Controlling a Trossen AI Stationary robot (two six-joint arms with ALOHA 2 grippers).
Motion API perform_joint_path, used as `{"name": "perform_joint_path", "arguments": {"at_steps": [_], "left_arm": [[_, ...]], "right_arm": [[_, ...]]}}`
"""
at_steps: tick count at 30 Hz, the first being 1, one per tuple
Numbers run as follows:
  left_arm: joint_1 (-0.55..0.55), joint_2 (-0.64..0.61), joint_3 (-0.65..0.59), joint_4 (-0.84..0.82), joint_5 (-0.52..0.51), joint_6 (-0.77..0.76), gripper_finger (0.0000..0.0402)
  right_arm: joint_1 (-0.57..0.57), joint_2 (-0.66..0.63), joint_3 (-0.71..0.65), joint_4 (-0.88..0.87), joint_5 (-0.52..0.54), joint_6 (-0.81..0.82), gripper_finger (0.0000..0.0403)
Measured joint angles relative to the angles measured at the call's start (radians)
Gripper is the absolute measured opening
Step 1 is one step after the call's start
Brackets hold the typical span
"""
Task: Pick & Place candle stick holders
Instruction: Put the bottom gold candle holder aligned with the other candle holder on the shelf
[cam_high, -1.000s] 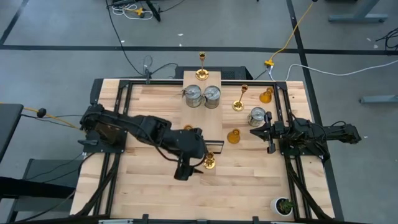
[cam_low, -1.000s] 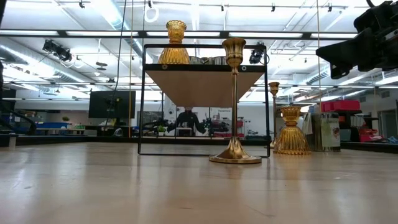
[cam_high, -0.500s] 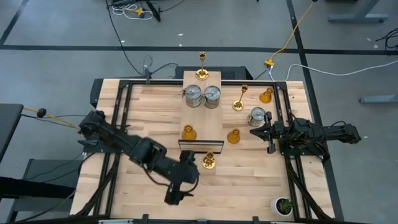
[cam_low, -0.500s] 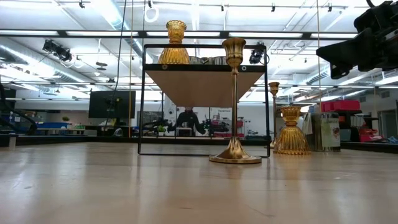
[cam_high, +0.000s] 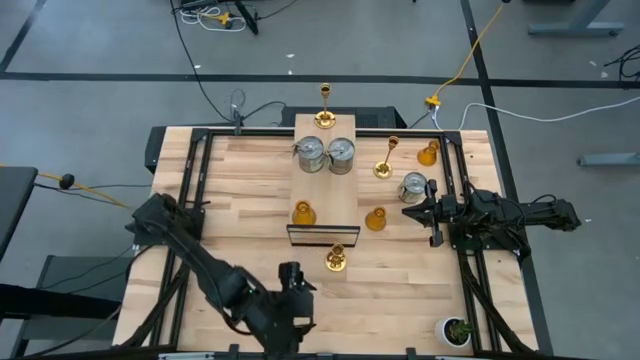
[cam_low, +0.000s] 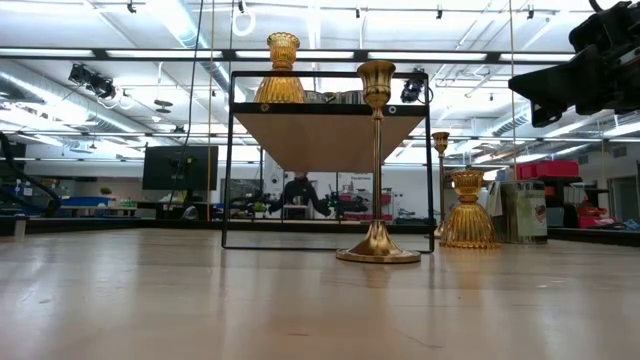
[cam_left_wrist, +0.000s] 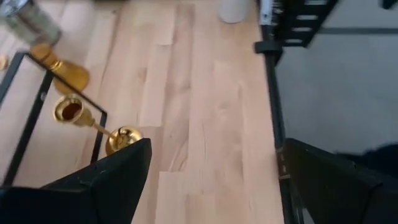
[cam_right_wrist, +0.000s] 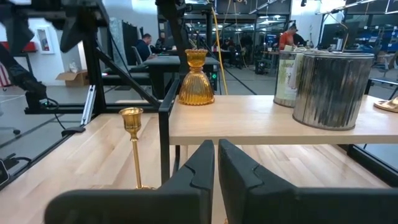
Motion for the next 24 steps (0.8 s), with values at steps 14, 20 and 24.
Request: {"name": "perform_joint_path", "arguments": {"at_steps": [14, 20, 24], "left_arm": [[0.021, 0.195, 0.000, 0.014, -0.291, -0.128, 0.0369], [0.046, 0.237, 0.000, 0.024, -0.366, -0.117, 0.0369], [0.056, 0.244, -0.001, 0.043, -0.381, -0.135, 0.0369]], "right_arm": [[0.000, 0.000, 0.000, 0.000, 0.000, 0.000, 0.0027], [0.000, 0.000, 0.000, 0.000, 0.000, 0.000, 0.0027], [0.000, 0.000, 0.000, 0.000, 0.000, 0.000, 0.0027]]}}
